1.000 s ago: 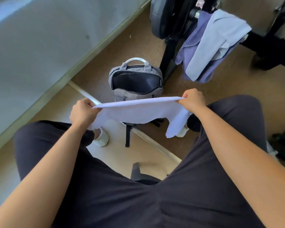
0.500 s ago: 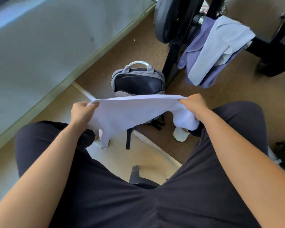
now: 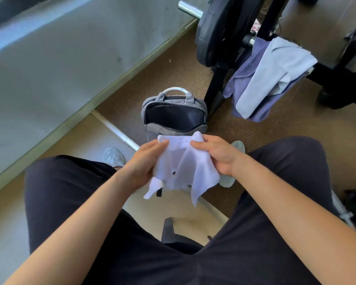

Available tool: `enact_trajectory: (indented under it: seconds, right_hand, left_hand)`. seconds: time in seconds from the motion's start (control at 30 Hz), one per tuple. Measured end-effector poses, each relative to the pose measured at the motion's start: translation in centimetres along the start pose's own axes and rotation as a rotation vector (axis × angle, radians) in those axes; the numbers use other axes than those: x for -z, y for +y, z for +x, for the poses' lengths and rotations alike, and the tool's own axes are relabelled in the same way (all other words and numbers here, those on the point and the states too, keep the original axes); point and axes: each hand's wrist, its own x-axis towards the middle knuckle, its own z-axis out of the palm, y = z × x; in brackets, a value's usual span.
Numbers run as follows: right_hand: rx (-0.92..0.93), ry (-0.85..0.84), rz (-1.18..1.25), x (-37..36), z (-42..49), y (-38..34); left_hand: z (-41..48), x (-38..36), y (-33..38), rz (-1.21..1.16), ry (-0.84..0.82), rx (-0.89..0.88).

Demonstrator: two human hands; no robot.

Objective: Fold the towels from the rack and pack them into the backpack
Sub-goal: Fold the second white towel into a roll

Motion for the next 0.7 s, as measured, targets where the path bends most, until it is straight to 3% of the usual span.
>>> enact_trajectory:
  seconds: [0.13,0.27,0.43,0.53,0.7]
  right_hand:
    - [0.069,-0.071,0.017,-2.0,-1.8,0.3]
    - [0.142,-0.196,0.014,-2.4,-3.0,0.5]
    - [0.114,-0.269,-0.365,-2.0,-2.8,1.1]
    - [0.189,-0.193,-0.407,-2.4,-2.6,1.8]
    - [0.326,0.039,-0.184,-2.0,-1.7,1.7]
  left_hand:
    - [-1.0,-2.2,-1.6,-0.037,-0.178,-0.008]
    - [-1.2,-2.7,-2.1,-0.084,-0.169,-0.008]
    - [-1.0,-2.1,-2.0,-0.157,-0.139,-0.018]
    - [-0.5,-2.0,-2.0,-0.157,-0.135,-0.021]
    - [0.2,-1.5,-2.1,-0.155,-0.106,-0.024]
